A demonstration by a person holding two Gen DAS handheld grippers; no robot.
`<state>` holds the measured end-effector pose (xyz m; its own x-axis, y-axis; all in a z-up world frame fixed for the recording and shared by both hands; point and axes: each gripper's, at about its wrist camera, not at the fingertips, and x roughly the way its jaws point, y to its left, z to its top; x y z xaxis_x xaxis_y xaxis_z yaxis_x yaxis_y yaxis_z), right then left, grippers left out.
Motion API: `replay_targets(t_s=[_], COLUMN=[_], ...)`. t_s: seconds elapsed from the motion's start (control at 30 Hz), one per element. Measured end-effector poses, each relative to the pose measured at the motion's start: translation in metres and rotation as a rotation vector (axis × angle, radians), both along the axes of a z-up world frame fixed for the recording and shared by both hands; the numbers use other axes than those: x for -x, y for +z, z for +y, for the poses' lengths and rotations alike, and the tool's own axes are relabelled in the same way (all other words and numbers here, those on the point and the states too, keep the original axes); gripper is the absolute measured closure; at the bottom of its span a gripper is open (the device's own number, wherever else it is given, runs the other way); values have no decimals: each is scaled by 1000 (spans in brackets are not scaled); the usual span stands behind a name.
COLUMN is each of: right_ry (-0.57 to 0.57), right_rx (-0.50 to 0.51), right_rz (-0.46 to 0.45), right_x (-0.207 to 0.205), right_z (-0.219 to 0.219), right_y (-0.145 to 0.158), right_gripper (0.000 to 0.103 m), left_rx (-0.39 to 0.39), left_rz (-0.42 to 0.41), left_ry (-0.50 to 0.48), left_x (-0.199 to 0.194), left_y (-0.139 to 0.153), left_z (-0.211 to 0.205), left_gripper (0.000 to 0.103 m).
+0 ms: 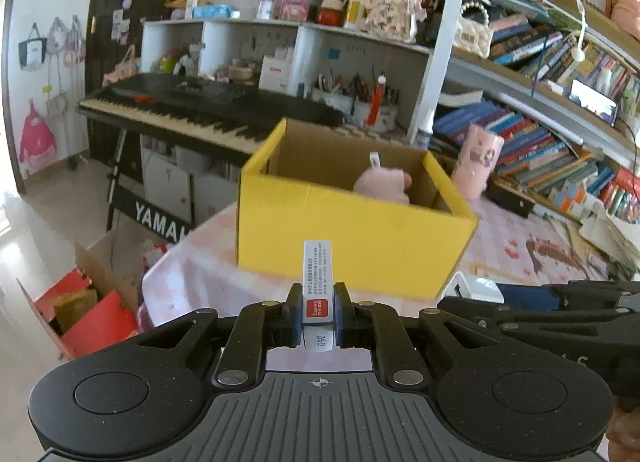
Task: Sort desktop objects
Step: 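Carry the white box in the left tool and charger plug in the right tool to the yellow box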
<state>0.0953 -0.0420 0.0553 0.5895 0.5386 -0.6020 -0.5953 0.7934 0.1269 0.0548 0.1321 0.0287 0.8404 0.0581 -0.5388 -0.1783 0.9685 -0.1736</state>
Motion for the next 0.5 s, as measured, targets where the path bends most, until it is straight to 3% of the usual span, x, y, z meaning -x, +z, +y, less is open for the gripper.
replay_targets(t_s=[0.5], right_ry=[48], right_rx=[-79], right_rz=[-83], right_x=[-104], right_z=[12], right_y=[32], right_gripper=[58], left_rx=[-39], left_rz=[-96], left_ry=[55], left_x=[-93], left_y=[29], left_z=[-1], left_gripper=[90])
